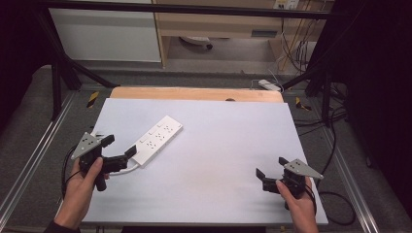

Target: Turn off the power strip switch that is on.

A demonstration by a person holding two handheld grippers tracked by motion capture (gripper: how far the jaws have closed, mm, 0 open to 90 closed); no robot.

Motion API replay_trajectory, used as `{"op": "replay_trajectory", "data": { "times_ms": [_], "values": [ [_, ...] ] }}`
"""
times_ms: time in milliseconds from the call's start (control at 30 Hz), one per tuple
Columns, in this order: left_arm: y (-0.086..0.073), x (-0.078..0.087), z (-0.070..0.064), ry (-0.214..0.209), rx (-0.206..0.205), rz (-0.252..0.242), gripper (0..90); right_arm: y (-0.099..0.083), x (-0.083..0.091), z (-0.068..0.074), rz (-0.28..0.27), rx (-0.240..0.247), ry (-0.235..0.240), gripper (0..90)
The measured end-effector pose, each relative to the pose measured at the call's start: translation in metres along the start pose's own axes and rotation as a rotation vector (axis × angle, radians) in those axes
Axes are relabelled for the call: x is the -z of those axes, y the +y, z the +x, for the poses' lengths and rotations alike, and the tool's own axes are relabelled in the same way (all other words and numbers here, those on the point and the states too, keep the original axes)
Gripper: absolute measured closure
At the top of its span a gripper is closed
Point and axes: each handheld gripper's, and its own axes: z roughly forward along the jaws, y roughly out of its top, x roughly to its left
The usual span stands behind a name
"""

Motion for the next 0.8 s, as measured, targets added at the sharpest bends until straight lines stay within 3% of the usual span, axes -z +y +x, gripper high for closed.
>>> {"op": "replay_trajectory", "data": {
  "times_ms": [800],
  "values": [
    [-0.038,0.014,-0.005,-0.006,-0.013,0.043,5.7,0.000,0.000,-0.001,0.003,0.000,-0.004,2.3]
  ]
}}
